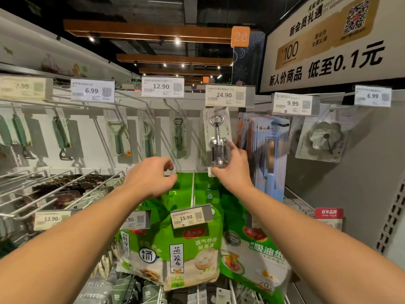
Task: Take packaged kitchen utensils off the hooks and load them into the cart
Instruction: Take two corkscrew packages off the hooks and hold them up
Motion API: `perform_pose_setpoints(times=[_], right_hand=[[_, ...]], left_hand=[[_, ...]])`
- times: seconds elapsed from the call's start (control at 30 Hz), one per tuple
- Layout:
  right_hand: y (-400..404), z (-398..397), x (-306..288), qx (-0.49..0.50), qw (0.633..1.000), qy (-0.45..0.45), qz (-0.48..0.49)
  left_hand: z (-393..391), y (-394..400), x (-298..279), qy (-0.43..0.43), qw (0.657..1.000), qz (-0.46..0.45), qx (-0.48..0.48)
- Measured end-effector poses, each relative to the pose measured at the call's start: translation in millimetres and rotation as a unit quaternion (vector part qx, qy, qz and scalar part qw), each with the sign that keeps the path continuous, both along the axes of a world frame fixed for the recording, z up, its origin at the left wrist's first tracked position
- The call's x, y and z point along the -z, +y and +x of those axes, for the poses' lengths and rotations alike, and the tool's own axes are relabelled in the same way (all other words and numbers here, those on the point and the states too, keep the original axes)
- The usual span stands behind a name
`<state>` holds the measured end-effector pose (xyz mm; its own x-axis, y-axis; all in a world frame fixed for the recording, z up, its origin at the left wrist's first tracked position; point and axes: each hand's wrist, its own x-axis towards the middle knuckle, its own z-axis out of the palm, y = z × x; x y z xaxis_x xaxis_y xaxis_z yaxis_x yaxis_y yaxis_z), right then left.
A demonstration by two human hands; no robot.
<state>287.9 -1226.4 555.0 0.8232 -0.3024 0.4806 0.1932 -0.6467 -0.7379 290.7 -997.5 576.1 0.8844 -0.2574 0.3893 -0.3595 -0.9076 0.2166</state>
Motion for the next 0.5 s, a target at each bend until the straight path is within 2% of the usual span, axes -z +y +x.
perform_pose_setpoints(times=[0.23, 0.37, 0.5], right_hand=[[-9, 41, -7, 0.021, 0.996, 0.073, 0.039], [-8, 41, -2, 0.096, 0.992, 0.081, -0.016], [2, 30, 1, 0.048, 0.995, 0.068, -0.062]], left_hand=[[16, -7, -4, 0.016, 0.999, 0.036, -0.006], [25, -4, -8, 0.004, 0.999, 0.049, -0.012], [24, -1, -7, -0.025, 0.998, 0.057, -0.022]])
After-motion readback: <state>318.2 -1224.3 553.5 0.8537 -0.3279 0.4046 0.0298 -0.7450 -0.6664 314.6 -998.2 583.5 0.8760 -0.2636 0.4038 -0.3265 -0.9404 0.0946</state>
